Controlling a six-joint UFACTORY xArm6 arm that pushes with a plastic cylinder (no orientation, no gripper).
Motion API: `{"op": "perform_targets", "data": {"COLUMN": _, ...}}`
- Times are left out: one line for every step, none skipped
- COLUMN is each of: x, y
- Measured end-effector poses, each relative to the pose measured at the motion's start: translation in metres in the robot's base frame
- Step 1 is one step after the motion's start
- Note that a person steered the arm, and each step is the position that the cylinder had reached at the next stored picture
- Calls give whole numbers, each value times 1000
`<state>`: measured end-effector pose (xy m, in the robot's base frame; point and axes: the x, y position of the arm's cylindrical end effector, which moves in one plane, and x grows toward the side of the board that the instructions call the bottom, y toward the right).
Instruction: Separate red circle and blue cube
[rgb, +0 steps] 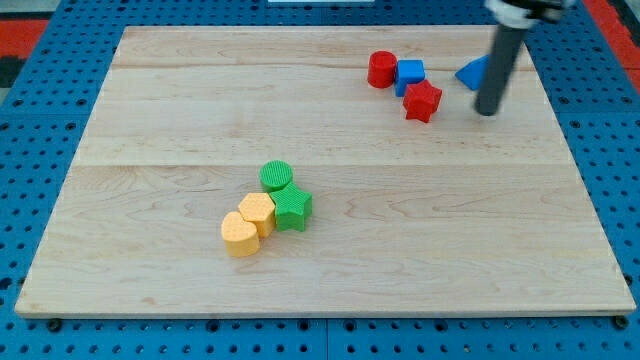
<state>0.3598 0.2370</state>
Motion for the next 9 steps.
{"op": "perform_targets", "data": {"x": -36, "y": 33}}
{"op": "perform_targets", "data": {"x": -102, "y": 53}}
{"op": "perform_targets", "data": {"x": -122, "y": -30}}
{"op": "perform_targets", "data": {"x": -88, "y": -67}}
{"op": "perform_targets", "data": {"x": -84, "y": -75}}
{"op": "perform_targets", "data": {"x": -82, "y": -125}}
{"op": "perform_targets", "data": {"x": -108, "y": -148}}
{"op": "perform_targets", "data": {"x": -85, "y": -182}}
{"op": "perform_targets", "data": {"x": -59, "y": -182}}
